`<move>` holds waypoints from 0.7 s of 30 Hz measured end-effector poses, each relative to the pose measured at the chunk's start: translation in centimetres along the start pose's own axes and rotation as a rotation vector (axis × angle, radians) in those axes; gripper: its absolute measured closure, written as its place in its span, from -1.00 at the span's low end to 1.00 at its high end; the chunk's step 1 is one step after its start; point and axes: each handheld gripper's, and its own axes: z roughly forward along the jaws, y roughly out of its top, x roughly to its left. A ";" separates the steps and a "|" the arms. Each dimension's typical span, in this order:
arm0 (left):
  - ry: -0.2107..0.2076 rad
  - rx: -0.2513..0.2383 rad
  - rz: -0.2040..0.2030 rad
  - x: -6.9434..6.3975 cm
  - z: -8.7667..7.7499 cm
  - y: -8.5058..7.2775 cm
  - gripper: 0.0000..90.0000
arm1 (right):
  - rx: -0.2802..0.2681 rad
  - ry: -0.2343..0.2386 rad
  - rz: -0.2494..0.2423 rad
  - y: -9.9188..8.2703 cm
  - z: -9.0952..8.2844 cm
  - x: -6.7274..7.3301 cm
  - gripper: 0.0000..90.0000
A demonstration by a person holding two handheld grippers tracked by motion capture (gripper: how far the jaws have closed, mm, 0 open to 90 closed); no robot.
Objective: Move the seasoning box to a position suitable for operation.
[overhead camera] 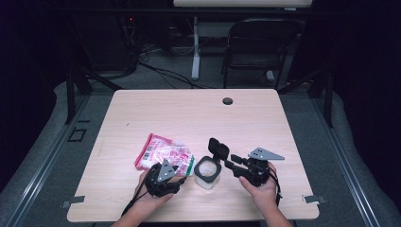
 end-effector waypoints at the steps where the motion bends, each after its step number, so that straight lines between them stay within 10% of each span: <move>1: 0.006 0.001 0.000 0.1 0.0 0.0 0.08 | 0.000 0.000 0.001 0.0 0.0 0.0 0.34; 21: 0.054 0.030 0.067 0.3 1.1 -0.3 0.40 | -0.002 0.007 0.002 0.0 0.0 0.0 0.32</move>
